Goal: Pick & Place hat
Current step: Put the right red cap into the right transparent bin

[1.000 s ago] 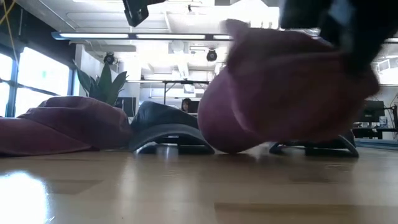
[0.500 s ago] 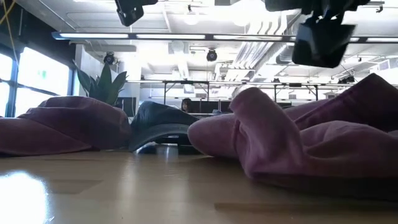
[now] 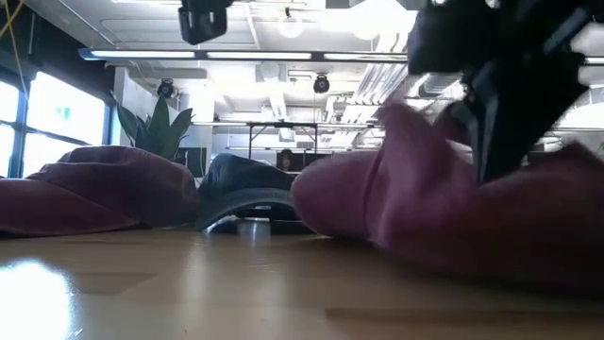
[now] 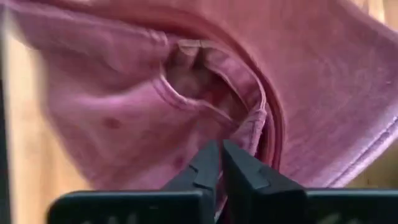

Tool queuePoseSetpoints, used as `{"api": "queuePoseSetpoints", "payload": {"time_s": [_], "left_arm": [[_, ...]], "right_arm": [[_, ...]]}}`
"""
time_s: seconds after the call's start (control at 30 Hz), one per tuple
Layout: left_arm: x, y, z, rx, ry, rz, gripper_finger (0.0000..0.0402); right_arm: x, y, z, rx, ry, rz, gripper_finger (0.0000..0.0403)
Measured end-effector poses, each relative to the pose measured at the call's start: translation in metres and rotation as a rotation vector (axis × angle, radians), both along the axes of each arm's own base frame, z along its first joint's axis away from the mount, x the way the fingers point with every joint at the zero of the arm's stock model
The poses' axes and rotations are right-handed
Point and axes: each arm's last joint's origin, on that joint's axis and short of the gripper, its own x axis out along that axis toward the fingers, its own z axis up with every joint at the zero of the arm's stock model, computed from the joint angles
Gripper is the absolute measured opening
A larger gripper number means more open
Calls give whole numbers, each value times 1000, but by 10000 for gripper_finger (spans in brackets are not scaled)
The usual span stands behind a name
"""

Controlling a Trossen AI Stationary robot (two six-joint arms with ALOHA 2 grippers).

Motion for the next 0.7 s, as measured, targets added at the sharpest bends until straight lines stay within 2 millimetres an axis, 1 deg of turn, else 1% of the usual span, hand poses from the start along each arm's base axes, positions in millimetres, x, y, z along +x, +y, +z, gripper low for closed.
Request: {"api": "queuePoseSetpoints", "payload": {"time_s": [0.03,0.1,0.2,0.27,0.33,0.47,0.6,0.7], "left_arm": [[7,-5,-5,-33,-2,22,192],[21,-13,-18,-106,-5,73,192],[41,-24,-36,-205,-6,130,192],[52,-30,-43,-227,16,160,187],[64,-35,-45,-235,35,170,177],[88,-45,-35,-221,104,136,145],[109,-53,-13,-158,166,51,108],[118,-58,-6,-91,232,-14,83]], "right_arm": [[-2,2,-2,-5,4,10,8],[-8,6,-2,-28,19,36,18],[-21,10,-6,-91,97,86,23],[-26,14,-7,-103,115,120,16],[-31,18,-8,-120,141,183,7],[-36,20,-9,-160,151,325,7],[-37,20,-9,-180,148,408,27],[-44,18,-11,-188,174,439,42]]}}
